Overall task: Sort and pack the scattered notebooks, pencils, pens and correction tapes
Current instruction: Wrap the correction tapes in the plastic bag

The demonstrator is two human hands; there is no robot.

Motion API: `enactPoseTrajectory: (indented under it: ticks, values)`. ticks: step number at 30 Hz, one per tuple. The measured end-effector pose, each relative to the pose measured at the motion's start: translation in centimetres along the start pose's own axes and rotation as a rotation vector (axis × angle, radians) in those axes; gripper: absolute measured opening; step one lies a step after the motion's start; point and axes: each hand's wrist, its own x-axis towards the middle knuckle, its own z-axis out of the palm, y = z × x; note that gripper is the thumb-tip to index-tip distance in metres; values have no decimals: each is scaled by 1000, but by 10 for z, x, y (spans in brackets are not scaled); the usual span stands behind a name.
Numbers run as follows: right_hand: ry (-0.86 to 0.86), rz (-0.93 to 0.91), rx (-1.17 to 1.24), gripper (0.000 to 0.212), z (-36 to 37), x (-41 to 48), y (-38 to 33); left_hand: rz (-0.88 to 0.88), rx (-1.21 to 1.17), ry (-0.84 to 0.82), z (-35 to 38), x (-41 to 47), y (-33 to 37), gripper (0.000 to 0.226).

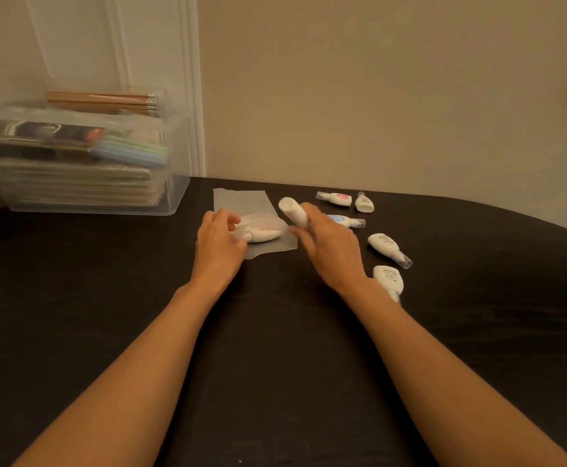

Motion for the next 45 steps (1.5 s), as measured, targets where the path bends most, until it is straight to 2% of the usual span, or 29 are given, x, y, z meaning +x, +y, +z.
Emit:
enactPoseTrajectory:
  ticks: [2,4,8,12,15,17,19,22,24,25,27,29,33,37,39,40,42,43,45]
  values:
    - [24,-213,-39,35,-3,-5,-13,17,-3,26,-2,-2,0,17]
    - [-16,-347,-113,32,-2,-7,-19,39,2,63,-4,-4,-1,6]
    - [-179,-321,-204,42,6,-2,-21,67,16,118,-5,-5,-2,2]
    - [-306,-345,-131,53,17,2,-23,122,48,104,-4,-5,-2,4]
    - [-371,-183,98,49,21,1,-25,185,97,73,-2,-4,-5,3]
    - [-324,-47,186,37,22,2,-24,183,104,-5,-1,-3,-6,6]
    - [-230,0,152,32,22,2,-24,169,101,-94,0,-1,-8,14]
    - [-45,20,56,54,22,3,-21,198,139,-142,2,-1,-8,24]
    - [-46,132,12,63,22,5,-14,191,181,-131,4,-1,-8,23]
    - [-109,216,14,56,22,6,-11,177,195,-116,4,-1,-8,23]
    - [-247,362,88,25,22,7,-5,159,220,-95,5,-1,-5,24]
    - [-272,348,97,11,21,7,-6,154,262,-64,7,-1,-1,26]
    - [-269,172,-9,15,18,3,-11,78,336,35,14,0,6,30]
    - [-301,247,30,12,12,2,-8,21,326,16,15,-1,8,34]
    - [-271,262,64,7,6,1,-9,23,293,10,14,-1,7,29]
    - [-201,275,75,8,4,1,-9,24,267,10,14,-1,7,25]
    - [-55,358,67,34,0,3,-7,17,226,13,13,0,5,19]
    - [-66,419,21,49,-1,4,-4,16,214,9,13,-1,5,17]
    - [-239,533,-123,62,-1,2,1,23,201,-12,13,-1,5,11]
